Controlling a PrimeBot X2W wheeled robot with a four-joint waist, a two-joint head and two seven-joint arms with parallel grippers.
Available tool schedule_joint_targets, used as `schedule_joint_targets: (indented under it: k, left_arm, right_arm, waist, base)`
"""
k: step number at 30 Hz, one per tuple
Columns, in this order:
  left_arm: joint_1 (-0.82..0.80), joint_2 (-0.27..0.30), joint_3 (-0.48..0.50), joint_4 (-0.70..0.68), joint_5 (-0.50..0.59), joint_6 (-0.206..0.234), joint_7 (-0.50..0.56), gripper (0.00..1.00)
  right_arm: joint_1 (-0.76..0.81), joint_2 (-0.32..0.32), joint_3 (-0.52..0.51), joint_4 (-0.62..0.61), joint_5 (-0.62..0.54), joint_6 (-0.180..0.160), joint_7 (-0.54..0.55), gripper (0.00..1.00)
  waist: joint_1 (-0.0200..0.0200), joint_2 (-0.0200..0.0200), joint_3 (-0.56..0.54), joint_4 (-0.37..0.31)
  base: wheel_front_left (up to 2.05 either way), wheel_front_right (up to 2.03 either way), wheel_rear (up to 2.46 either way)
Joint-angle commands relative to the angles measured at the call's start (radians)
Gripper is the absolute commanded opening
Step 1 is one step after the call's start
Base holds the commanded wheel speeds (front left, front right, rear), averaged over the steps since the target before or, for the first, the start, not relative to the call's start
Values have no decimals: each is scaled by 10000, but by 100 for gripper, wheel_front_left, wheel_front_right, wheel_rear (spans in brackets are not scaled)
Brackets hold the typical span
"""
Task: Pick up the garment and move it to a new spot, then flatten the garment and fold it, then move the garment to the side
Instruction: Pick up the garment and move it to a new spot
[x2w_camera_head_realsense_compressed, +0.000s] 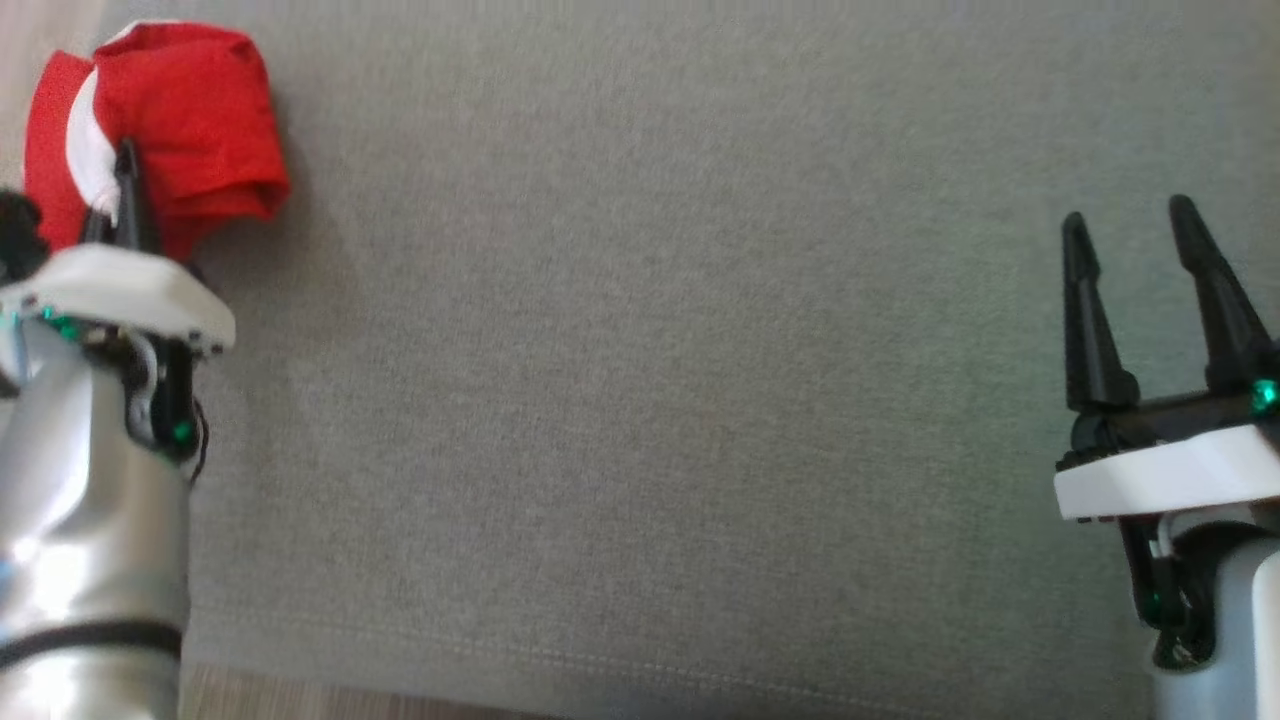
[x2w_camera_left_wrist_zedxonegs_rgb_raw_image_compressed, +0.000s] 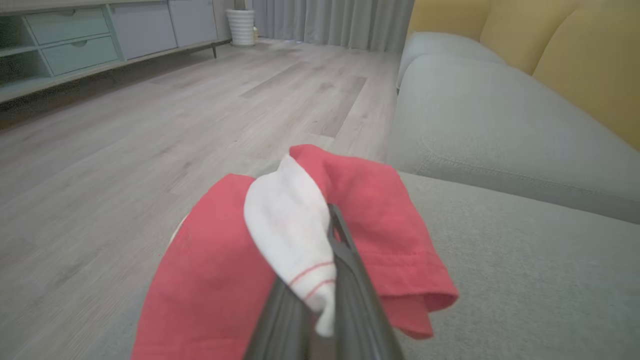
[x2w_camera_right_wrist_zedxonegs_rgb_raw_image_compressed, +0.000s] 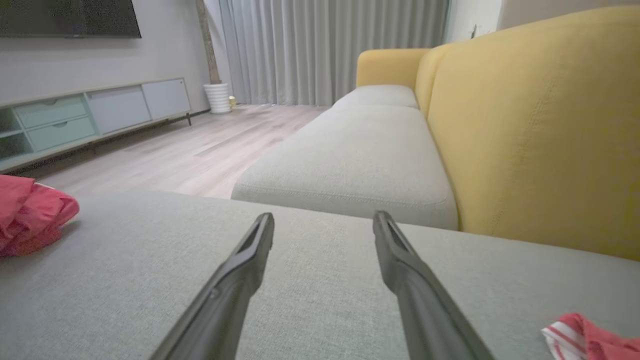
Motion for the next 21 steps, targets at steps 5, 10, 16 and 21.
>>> schedule_joint_targets:
  k: [5,10,16,21]
  left_arm:
    - [1513,213,495,-2349,310,83,-122,0]
    - [2606,-81,329,-3689,428,67,-122,0]
    - [3813,-510,-332,-5630,583,45,253,0]
    - [4459,-935,-1259,-6915,694,-107,764,0]
  right_arm:
    - [294,154,42,62,325,-9,-381,100]
    - [607,183,-3,418,541,-9,-555,100]
    - [958,190,69,768,959,-9,-775,100]
    - [983,191,176,999,1233,-9,-979,100]
  waist:
    - [-1,0,-1148,-519]
    - [-1,0,-1600,-800]
    - [-1,0,-1852,-1306]
    - [-1,0,-1827,-1973]
  base:
    - [0,0,0]
    - [0,0,0]
    - [0,0,0]
    - [0,0,0]
